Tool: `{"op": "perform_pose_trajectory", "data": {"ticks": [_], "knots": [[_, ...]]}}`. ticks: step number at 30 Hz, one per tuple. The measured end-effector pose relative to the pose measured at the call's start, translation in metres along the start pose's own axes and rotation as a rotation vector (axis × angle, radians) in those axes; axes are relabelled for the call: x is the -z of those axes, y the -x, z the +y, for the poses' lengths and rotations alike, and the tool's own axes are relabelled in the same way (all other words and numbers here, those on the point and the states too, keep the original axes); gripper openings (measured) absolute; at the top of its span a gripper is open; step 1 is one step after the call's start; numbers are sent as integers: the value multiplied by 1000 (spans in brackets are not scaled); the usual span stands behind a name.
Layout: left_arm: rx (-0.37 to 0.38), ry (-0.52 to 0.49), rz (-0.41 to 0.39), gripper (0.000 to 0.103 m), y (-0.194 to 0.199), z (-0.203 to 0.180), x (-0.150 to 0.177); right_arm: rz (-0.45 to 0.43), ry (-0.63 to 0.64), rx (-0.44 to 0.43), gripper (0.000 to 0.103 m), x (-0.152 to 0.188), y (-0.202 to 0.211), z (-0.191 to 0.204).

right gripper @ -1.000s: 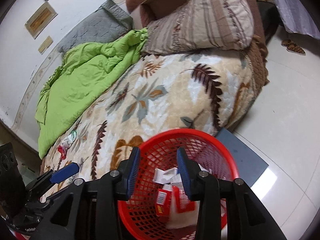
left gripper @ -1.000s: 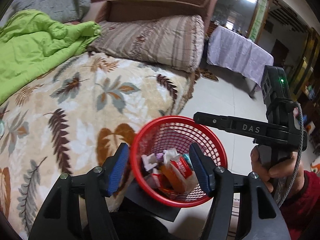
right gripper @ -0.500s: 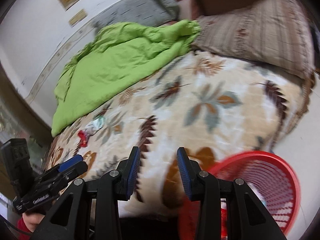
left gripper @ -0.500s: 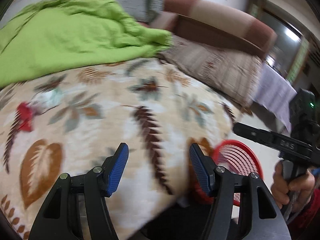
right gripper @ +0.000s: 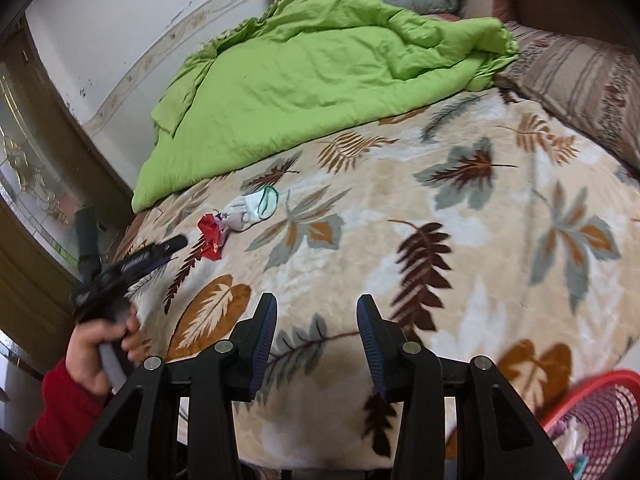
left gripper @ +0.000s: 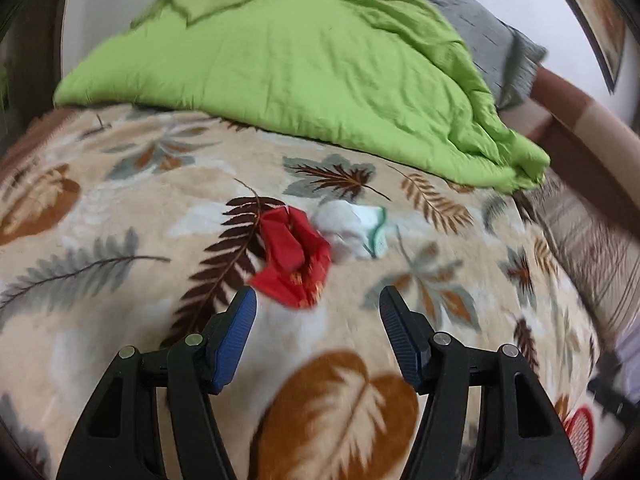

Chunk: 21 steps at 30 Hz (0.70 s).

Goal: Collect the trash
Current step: 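Grasp the red wrapper with the left tool while the right tool grasps the white sock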

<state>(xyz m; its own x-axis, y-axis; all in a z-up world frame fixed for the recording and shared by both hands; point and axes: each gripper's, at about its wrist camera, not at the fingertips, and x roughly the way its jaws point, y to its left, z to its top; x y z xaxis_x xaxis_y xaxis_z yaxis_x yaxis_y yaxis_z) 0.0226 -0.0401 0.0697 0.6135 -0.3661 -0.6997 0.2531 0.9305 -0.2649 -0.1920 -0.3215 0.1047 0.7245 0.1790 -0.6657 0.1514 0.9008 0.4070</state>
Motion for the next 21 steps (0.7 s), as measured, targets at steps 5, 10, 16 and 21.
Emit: {"op": "perform_pose_trajectory", "data": {"ticks": [5,10,16,21], "knots": [[-24,21,42,63,-50,6,-12,26,7,-1,46,-13,-22,2],[-52,55,27,35,-66,22,-13,38,14,-4,46,-25,-37,7],[-135,69,-50,32,-28,39,-11,39,53,-42,48,-44,-59,36],[-160,86,-105,32,2,47,-8,29,145,-67,53,-62,-98,87]]}}
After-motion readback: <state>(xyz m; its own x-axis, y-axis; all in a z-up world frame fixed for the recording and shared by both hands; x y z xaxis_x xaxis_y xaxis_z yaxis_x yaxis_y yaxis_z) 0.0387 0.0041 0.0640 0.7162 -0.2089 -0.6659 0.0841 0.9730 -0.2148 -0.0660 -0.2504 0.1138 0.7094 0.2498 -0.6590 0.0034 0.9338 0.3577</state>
